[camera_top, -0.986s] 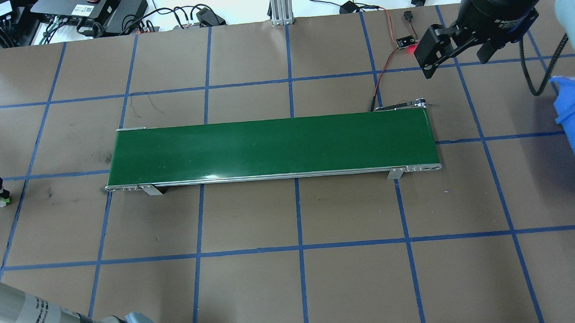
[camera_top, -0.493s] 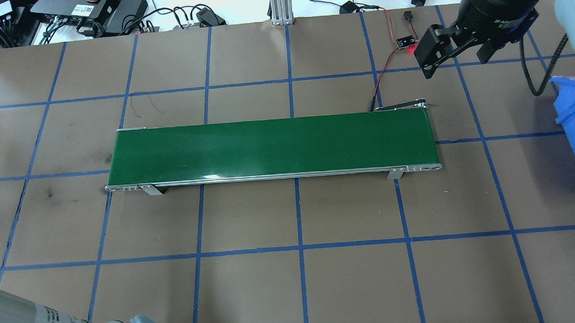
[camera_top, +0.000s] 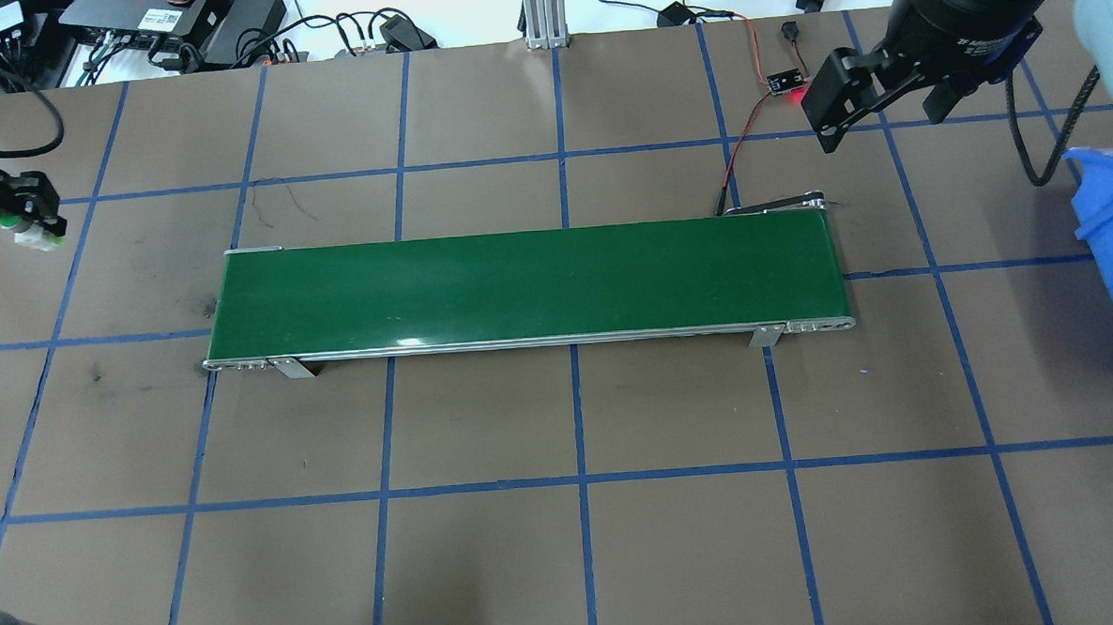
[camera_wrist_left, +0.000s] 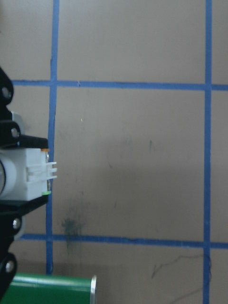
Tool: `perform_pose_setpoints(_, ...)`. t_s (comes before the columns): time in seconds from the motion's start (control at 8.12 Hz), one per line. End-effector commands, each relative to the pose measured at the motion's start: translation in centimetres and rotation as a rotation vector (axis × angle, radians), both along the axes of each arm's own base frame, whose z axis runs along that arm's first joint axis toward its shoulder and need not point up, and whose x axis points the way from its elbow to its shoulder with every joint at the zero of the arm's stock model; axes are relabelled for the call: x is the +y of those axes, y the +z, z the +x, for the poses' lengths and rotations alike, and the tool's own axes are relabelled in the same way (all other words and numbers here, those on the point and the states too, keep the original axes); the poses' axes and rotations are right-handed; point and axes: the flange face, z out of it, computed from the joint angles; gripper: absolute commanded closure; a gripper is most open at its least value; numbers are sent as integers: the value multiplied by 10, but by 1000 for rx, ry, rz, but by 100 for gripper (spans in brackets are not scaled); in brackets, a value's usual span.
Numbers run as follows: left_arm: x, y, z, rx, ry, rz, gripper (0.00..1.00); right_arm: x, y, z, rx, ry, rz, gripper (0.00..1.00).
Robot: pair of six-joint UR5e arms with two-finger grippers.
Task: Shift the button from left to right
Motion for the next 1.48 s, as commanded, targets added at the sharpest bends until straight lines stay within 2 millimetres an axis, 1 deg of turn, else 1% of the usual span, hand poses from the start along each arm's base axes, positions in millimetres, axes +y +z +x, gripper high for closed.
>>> perform_pose_setpoints(0.0,-32,-11,-104,32,-36,4,100,0,-1,-1,0,-1,2,0)
perform_pose_setpoints(0.12,-37,-25,-128,42,-82,29,100,0,-1,-1,0,-3,2,0)
perform_pose_setpoints(0.25,-43,-42,-145,74,-97,47,100,0,-1,-1,0,-2,2,0)
perform_pose_setpoints(0.37,-44,-51,-165,93,-120,65,100,0,-1,0,0,0,2,0)
perform_pose_setpoints(0.49,-41,-69,-171,92,-132,103,100,0,-1,-1,0,-1,2,0)
perform_pose_setpoints(0.62,-29,-93,-174,106,-131,145,100,0,-1,-1,0,-2,2,0)
perform_pose_setpoints(0.74,-18,-110,-177,113,-129,164,100,0,-1,-1,0,-2,2,0)
perform_pose_setpoints(0.86,-14,-115,-178,110,-132,164,100,0,-1,0,0,0,2,0)
perform_pose_setpoints(0.99,-12,-107,-180,109,-134,158,100,0,-1,0,0,0,2,0)
perform_pose_setpoints(1.11,-9,-99,-180,110,-135,172,78,0,0,-1,0,-1,0,0)
perform_pose_setpoints(1.23,-4,-98,-185,120,-138,211,1,0,-1,-1,0,-2,2,0)
perform_pose_setpoints(1.36,3,-94,-190,129,-132,243,0,0,-1,-1,0,-2,2,0)
